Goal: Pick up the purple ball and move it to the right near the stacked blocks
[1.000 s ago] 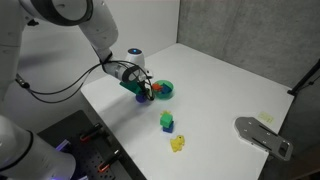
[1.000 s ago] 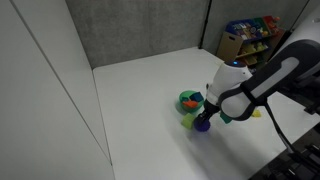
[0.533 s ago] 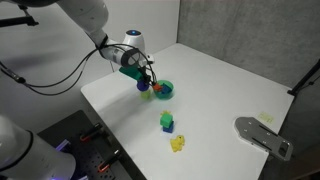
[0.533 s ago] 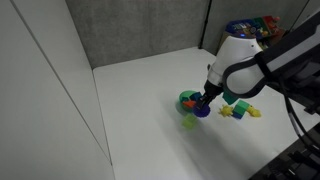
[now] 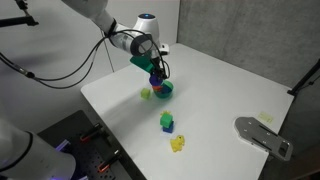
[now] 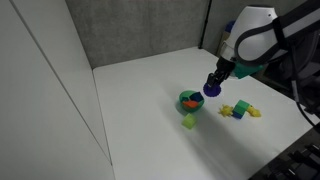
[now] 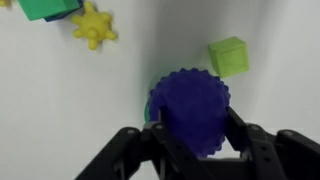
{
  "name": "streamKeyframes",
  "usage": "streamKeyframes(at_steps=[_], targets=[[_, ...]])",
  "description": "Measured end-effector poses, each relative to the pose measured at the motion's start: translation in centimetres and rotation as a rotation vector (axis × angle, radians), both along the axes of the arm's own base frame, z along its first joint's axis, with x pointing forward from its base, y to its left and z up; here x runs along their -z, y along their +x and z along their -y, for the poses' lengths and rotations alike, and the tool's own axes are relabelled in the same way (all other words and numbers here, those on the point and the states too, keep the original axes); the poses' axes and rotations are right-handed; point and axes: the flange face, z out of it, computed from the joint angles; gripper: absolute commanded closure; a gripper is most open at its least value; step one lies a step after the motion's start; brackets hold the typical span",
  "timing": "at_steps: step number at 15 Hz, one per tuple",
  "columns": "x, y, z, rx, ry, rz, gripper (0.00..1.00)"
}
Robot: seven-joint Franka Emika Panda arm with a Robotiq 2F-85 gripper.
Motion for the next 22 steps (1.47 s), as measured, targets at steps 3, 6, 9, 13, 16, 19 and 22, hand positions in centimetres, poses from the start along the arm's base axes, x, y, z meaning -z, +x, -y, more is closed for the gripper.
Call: streamKeyframes(at_steps=[3, 6, 9, 13, 16, 19, 22], targets=[[0.0, 0.6, 4.7, 0.087, -0.016, 0.004, 0.69], [0.9, 0.7, 9.6, 0.173, -0.033, -0.005, 0.69], [1.9, 0.7, 14.5, 0.255, -0.051, -0.002, 0.69], [3.9, 0.5, 19.6, 0.344, -0.068, -0.002, 0.69], [6.3, 0.0, 22.0, 0.416, -0.051, -0.028, 0.69], [8.9, -0.4, 23.3, 0.481, -0.015, -0.055, 0.69], [10.8, -0.5, 24.3, 0.535, 0.030, -0.069, 0.69]])
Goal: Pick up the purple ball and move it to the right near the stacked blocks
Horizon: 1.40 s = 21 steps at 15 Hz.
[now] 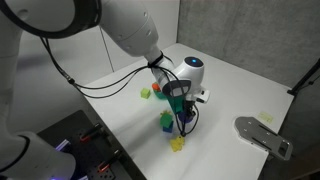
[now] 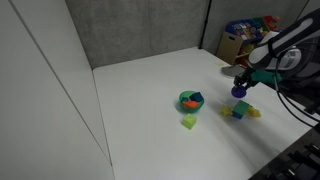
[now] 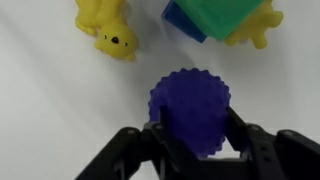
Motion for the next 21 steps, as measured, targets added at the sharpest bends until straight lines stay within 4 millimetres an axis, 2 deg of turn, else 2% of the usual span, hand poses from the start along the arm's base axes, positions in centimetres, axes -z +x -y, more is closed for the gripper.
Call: streamKeyframes(at_steps=[1, 2, 5, 8, 11, 16, 21], targets=[[0.5, 0.0, 0.3, 0.015, 0.012, 0.000, 0.19], [0.8, 0.0, 0.6, 0.028, 0.020, 0.001, 0.19], [1.1, 0.2, 1.0, 0.039, 0.032, 0.006, 0.00], [0.1, 0.9, 0.2, 0.021, 0.038, 0.026, 0.00], [-2.2, 1.5, -2.3, -0.038, 0.049, 0.053, 0.00], [-7.0, 1.3, -9.3, -0.174, 0.060, 0.090, 0.00], [-10.7, -1.7, -15.7, -0.329, 0.067, 0.057, 0.00]])
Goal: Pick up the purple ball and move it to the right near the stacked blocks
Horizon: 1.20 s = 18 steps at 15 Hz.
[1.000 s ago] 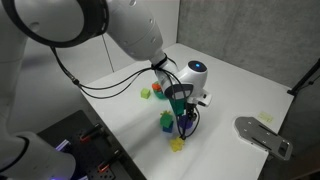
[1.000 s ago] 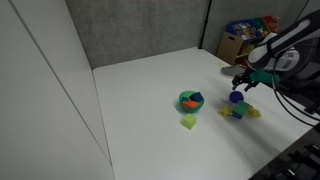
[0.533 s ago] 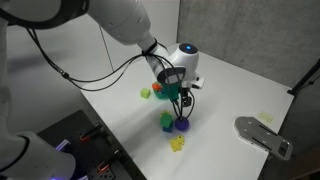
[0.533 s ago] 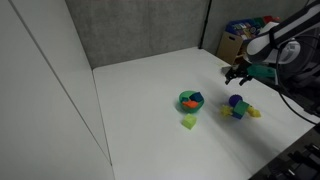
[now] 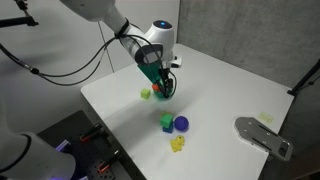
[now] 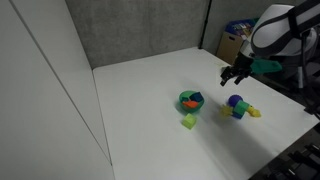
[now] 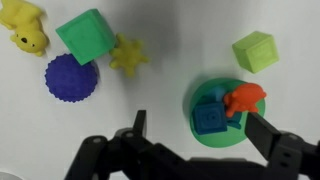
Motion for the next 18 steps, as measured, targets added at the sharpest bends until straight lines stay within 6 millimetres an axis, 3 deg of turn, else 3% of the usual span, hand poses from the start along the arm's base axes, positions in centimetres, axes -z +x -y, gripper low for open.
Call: streamKeyframes(at_steps=[4, 8, 14, 18], targets=[[-2.8, -3.8, -3.1, -0.121, -0.043, -0.060, 0.00], [-7.1, -7.2, -4.3, -0.198, -0.100, -0.113, 0.00], [-16.7, -11.0, -3.9, -0.158, -0.156, -0.138, 0.00], [-21.9, -12.6, -1.8, -0.067, -0.158, -0.100, 0.00]])
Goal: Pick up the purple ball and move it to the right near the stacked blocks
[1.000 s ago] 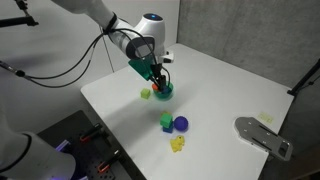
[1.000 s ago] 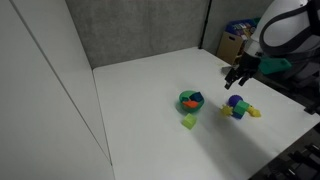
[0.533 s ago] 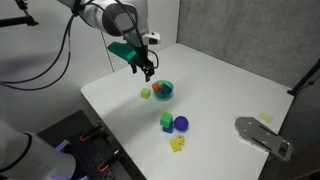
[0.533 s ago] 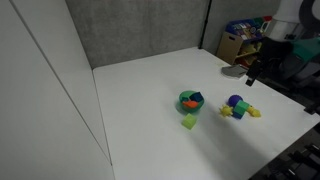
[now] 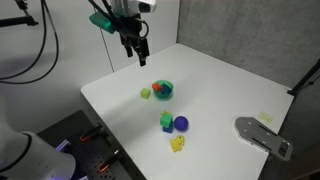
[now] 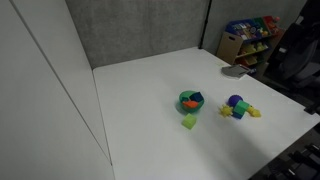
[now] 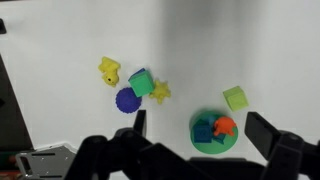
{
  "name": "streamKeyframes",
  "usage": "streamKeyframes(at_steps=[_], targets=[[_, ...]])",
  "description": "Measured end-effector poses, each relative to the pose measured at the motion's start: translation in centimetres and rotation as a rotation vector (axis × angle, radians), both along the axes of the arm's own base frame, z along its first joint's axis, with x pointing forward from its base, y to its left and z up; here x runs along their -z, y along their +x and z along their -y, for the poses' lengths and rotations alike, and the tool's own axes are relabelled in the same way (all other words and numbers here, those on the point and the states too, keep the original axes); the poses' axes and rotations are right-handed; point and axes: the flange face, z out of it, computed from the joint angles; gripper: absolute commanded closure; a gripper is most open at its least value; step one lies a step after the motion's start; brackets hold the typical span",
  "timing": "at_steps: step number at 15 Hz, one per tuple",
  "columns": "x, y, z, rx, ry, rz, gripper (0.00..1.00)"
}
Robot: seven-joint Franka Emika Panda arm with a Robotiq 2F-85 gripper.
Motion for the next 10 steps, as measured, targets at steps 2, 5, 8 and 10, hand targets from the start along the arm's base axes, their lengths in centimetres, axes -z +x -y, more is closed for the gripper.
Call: streamKeyframes(at_steps=[2, 5, 8, 10], targets=[[-1.8, -0.6, 1.5, 0.029, 0.007, 0.027, 0.00], [-3.1, -1.0, 3.4, -0.014, 0.042, 0.044, 0.00], [-3.6, -1.1, 4.6, -0.087, 0.089, 0.049, 0.00], [-3.7, -1.2, 4.8, -0.109, 0.096, 0.045, 0.00]])
